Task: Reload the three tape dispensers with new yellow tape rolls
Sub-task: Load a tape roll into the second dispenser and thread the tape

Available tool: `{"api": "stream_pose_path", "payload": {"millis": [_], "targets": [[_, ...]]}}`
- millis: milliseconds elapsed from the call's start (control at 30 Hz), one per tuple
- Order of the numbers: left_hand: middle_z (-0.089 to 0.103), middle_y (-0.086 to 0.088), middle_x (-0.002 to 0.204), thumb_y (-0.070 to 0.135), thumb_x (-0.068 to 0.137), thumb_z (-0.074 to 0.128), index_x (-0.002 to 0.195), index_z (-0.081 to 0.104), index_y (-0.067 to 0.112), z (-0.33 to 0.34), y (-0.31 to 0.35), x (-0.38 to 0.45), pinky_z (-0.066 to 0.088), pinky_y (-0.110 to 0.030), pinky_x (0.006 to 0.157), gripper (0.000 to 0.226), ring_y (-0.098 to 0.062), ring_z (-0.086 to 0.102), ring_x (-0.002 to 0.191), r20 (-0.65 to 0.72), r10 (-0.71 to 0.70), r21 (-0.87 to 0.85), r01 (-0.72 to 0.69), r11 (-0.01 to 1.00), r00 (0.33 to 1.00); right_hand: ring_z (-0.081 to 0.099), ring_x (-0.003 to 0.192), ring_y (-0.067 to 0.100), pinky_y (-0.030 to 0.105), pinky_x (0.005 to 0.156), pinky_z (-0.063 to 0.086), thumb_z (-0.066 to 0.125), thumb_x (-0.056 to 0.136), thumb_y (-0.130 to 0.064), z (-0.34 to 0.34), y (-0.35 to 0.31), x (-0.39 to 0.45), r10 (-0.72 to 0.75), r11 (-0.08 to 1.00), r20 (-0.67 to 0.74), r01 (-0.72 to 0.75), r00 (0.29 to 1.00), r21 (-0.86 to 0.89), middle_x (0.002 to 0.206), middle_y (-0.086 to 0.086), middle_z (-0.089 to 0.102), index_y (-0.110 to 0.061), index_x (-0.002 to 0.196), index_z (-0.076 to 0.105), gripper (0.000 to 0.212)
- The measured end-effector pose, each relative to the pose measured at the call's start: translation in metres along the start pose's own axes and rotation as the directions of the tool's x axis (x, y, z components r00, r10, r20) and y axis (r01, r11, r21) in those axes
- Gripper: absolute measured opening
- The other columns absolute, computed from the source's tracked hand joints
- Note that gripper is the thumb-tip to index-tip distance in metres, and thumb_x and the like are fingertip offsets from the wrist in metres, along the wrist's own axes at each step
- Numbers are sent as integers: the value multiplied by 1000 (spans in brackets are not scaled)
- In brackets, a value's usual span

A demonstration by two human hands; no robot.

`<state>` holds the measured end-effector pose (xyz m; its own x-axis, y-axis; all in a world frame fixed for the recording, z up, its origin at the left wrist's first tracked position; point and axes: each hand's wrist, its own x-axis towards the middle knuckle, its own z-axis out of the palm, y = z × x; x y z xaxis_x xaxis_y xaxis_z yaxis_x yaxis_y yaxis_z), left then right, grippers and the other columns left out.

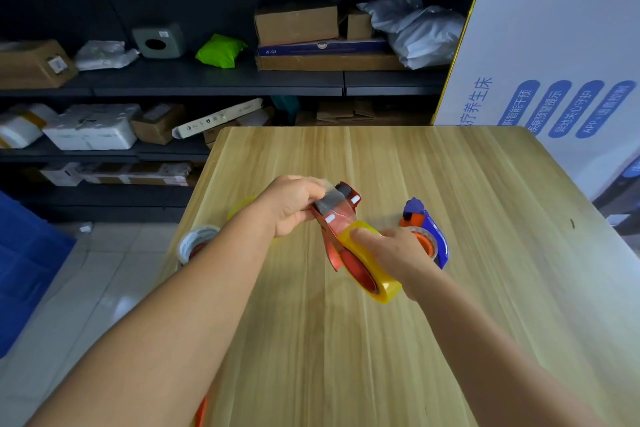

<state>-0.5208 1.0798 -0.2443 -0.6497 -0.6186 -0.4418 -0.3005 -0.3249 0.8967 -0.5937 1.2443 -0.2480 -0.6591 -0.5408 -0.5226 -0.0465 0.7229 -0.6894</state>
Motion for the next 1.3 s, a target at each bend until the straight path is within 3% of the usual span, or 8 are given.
{"api": "stream_pose_path", "payload": {"millis": [100,300,400,567,800,967,1167,1300], "targets": [[68,-17,99,-3,90,55,108,61,-4,-3,2,-6,56,-33,75,19,-22,66,87,59,-16,25,14,1000,998,47,66,9,29,70,42,56,87,-50,0,3,-1,2,1000,25,-1,1000,-9,75,-3,51,-14,103,61,41],[67,-21,110,-2,85,58,116,56,-4,4,0,-2,57,-35,70,31,-28,67,91,-123,-1,60,8,998,992,47,66,9,27,67,41,62,83,-56,-1,1,-2,-9,996,90,17,996,-90,78,-3,52,-17,102,58,44],[65,-18,109,1,87,56,114,54,2,10,-1,0,57,-38,79,27,-29,66,95,-199,20,104,0,995,980,50,63,8,28,64,43,71,69,-64,9,-2,-1,-83,968,26,87,996,-234,78,-1,55,-12,106,59,65],[66,-13,108,13,90,48,121,50,8,17,4,-6,57,-44,85,32,-26,66,98,-230,74,197,-28,980,970,58,67,13,31,62,51,73,72,-49,23,-2,2,-225,881,-74,171,972,-441,72,-5,53,-15,106,45,56],[68,-7,103,19,88,51,105,60,10,23,21,-21,56,-44,83,21,-23,64,94,-241,373,473,-227,851,896,56,63,11,26,53,46,68,77,-41,21,10,5,-266,899,-114,203,957,-388,71,-8,53,-19,101,47,39],[72,-8,91,16,89,48,85,59,15,19,43,-30,58,-47,80,12,-24,69,86,-227,467,451,-332,828,855,55,66,12,27,58,47,70,77,-42,15,20,3,-285,900,-132,218,950,-378,70,-10,50,-19,99,47,39],[73,-5,82,10,93,45,83,54,14,26,60,-39,57,-36,63,14,-26,72,74,-207,531,405,-422,811,822,63,75,15,36,69,59,75,70,-47,2,16,1,-311,914,-114,265,943,-308,77,-7,54,-19,105,52,51],[72,-4,83,13,96,43,93,54,14,27,64,-40,59,-33,69,12,-20,72,73,-157,589,443,-477,759,793,62,73,11,31,66,56,77,65,-54,-6,16,-2,-276,951,-76,261,958,-165,80,-6,60,-23,99,58,50]]}}
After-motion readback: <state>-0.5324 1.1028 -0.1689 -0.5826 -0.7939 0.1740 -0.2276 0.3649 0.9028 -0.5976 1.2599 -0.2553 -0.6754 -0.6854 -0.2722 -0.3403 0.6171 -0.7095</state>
